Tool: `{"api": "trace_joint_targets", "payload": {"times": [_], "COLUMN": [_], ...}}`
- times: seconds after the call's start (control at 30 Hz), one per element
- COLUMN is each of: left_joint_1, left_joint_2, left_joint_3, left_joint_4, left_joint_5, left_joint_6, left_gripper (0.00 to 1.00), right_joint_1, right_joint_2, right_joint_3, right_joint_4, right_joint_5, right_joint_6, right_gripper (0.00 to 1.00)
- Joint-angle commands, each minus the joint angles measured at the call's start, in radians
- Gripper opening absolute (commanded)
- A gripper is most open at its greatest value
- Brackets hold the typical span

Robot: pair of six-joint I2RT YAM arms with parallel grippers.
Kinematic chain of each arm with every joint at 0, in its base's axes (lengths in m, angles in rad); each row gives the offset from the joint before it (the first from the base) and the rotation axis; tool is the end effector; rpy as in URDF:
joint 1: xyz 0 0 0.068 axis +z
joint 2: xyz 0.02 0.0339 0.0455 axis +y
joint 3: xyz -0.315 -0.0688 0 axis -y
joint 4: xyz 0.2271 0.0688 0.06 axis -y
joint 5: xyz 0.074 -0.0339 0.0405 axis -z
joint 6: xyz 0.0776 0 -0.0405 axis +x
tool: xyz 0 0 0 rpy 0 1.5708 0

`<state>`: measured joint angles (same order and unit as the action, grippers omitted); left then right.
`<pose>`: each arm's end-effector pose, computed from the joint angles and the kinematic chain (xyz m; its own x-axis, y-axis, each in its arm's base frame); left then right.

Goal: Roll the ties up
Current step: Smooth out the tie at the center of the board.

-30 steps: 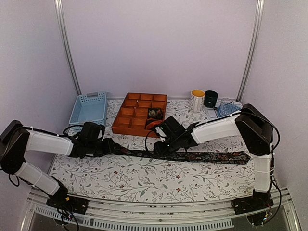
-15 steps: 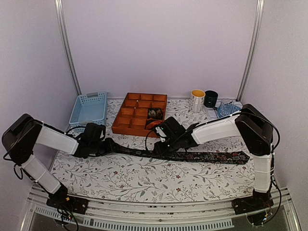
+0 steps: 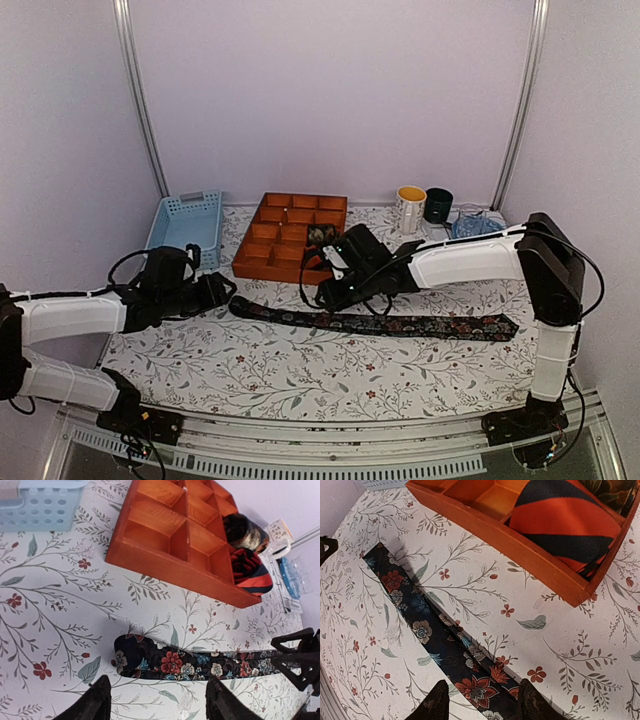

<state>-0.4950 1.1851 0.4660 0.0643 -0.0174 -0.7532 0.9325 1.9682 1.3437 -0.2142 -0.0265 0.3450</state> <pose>0.2049 -0.1091 0.2086 -0.7075 -0.3952 -0.5859 -0.0289 0.8445 -0.5348 0.2739 0.3727 0.2071 -0.6921 -0.3655 -0.6224 -0.6156 0.7492 0.2446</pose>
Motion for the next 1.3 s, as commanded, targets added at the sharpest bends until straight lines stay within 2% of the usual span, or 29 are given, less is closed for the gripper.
{"api": "trace_joint_targets", "payload": {"times": [0.0, 0.17, 0.2, 0.6, 0.9, 1.13, 1.27], "left_joint_1": [-0.012, -0.013, -0.013, -0.01, -0.008, -0.011, -0.011], "left_joint_2": [-0.049, -0.001, 0.023, 0.292, 0.428, 0.395, 0.332], "left_joint_3": [0.016, 0.045, 0.052, 0.097, 0.012, -0.079, -0.091], "left_joint_4": [-0.044, 0.038, 0.054, 0.173, 0.269, 0.306, 0.274], "left_joint_5": [-0.024, -0.009, -0.009, -0.005, -0.009, -0.016, -0.024], "left_joint_6": [0.031, 0.047, 0.048, 0.028, -0.019, -0.028, -0.008], "left_gripper": [0.48, 0.05, 0.0, 0.0, 0.0, 0.0, 0.0], "right_joint_1": [0.014, 0.014, 0.013, 0.022, 0.024, 0.018, -0.055], "right_joint_2": [-0.18, -0.214, -0.212, -0.236, -0.338, -0.503, -0.633], "right_joint_3": [-0.036, -0.071, -0.069, -0.125, -0.194, -0.218, -0.246], "right_joint_4": [0.041, 0.078, 0.073, 0.048, 0.022, -0.073, -0.22], "right_joint_5": [0.046, 0.085, 0.085, 0.086, 0.146, 0.291, 0.408], "right_joint_6": [0.028, 0.054, 0.056, 0.109, 0.134, 0.185, 0.291], "right_gripper": [0.46, 0.45, 0.46, 0.45, 0.45, 0.48, 0.49]}}
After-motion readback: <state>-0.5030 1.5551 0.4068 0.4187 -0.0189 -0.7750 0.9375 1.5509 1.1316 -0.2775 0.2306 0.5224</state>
